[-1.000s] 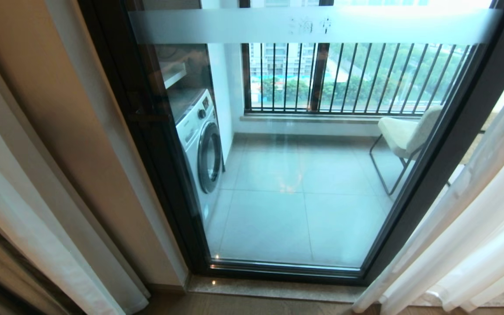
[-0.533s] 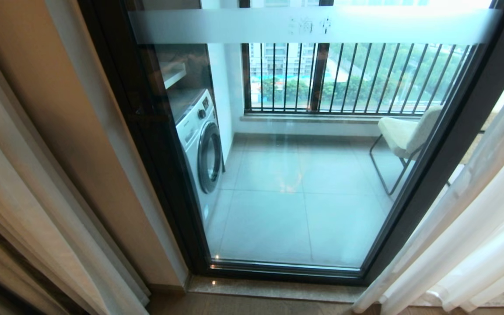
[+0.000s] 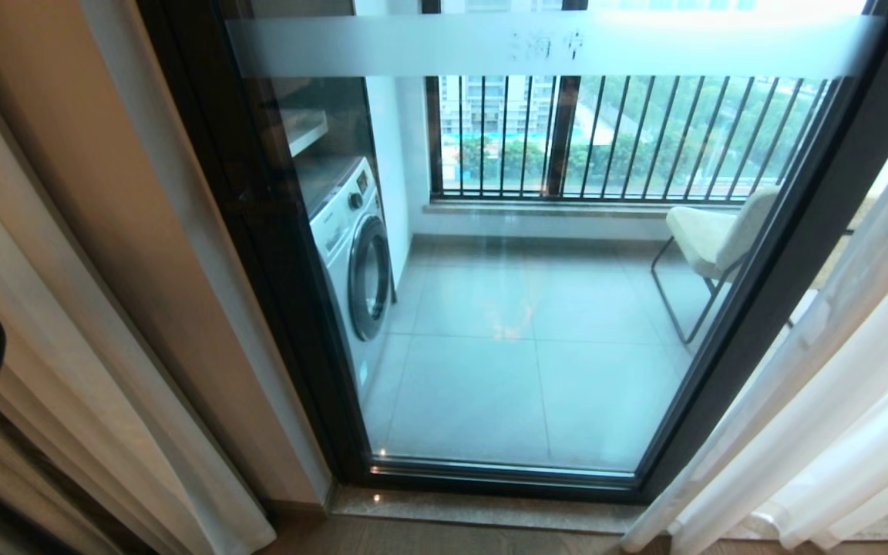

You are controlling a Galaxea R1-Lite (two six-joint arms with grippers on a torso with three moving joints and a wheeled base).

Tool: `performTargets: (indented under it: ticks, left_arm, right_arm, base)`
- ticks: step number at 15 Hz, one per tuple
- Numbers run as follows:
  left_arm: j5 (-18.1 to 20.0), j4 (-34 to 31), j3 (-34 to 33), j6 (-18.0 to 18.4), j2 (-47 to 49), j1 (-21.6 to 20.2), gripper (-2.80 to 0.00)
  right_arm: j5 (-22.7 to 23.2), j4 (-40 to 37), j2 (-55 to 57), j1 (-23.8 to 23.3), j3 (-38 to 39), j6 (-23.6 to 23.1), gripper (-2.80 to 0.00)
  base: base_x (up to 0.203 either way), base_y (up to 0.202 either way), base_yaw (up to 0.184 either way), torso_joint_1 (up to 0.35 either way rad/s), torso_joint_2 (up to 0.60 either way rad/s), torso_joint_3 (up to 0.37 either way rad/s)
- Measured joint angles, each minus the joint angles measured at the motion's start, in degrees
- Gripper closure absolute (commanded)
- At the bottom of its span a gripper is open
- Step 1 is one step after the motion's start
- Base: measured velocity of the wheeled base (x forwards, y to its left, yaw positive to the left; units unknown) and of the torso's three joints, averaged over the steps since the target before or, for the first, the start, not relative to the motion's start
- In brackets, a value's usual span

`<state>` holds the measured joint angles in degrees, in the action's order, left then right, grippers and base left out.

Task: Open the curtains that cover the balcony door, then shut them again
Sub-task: Pull the inner curtains open on both sides

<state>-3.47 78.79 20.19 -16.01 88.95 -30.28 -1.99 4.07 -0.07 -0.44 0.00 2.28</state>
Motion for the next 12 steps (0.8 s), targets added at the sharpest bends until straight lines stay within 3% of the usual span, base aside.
performTargets:
  ticks: [5,12]
  left_arm:
    - [0.41,2.05,-8.28,0.02,-6.70,3.49,0.00]
    - [0.45,1.88,-17.97,3.39,-18.61,11.51,0.00]
  right_arm:
    - [-0.01,0.00,0.00,0.00,0.00,0.00,0.00]
    - [-0.02,0.01,0.00,0.00,0.00,-0.02,0.00]
  base:
    - [0.000,0.000,0.000,0.000,0.00,0.000]
    - [0.000,0.000,0.000,0.000,0.00,0.000]
